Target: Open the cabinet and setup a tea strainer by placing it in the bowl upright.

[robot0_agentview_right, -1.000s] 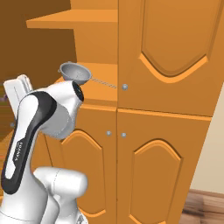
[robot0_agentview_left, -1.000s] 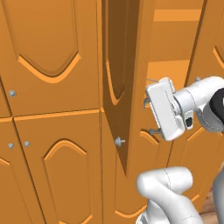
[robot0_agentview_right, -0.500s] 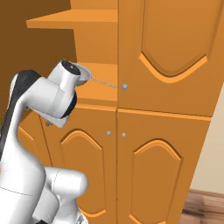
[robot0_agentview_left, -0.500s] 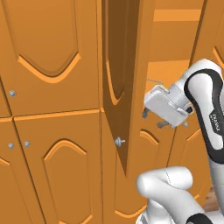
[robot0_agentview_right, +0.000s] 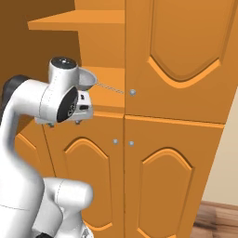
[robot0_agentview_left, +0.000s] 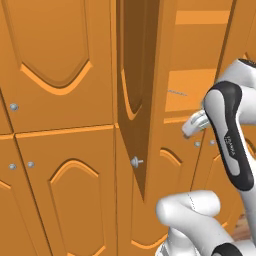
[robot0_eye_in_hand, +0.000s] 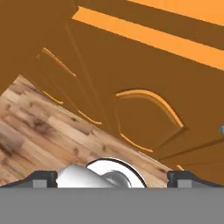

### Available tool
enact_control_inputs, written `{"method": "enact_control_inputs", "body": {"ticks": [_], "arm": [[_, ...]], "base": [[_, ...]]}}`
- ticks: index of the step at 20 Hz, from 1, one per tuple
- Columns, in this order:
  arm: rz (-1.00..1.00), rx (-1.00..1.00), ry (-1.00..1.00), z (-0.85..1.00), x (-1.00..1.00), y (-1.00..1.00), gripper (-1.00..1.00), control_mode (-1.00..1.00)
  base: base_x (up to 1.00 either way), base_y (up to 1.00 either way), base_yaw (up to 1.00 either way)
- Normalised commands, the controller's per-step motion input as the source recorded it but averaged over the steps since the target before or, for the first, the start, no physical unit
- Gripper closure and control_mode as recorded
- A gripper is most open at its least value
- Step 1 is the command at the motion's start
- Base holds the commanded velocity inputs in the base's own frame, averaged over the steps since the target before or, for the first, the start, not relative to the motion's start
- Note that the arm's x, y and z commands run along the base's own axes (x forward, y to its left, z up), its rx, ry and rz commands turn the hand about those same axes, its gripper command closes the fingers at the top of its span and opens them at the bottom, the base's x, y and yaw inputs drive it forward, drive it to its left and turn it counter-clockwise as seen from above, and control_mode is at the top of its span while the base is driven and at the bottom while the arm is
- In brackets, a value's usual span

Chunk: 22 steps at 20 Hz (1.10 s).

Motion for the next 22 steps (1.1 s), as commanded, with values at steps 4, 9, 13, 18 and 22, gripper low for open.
{"method": "enact_control_inputs", "body": {"ticks": [4, 9, 13, 18, 22], "arm": [[0.41, -0.3, -0.42, 0.27, 0.22, -0.16, -1.0, -1.0], [0.09, -0.38, -0.26, 0.14, 0.27, 0.14, -1.0, -1.0], [0.0, -0.05, -0.11, 0.45, 0.16, 0.29, -1.0, -1.0], [0.01, 0.02, -0.17, 0.52, 0.23, 0.11, -1.0, -1.0], [0.21, 0.0, -0.2, 0.09, 0.27, -0.01, -1.0, -1.0]], "base": [[0.0, 0.0, 0.0], [0.0, 0.0, 0.0], [0.0, 0.0, 0.0], [0.0, 0.0, 0.0], [0.0, 0.0, 0.0]]}}
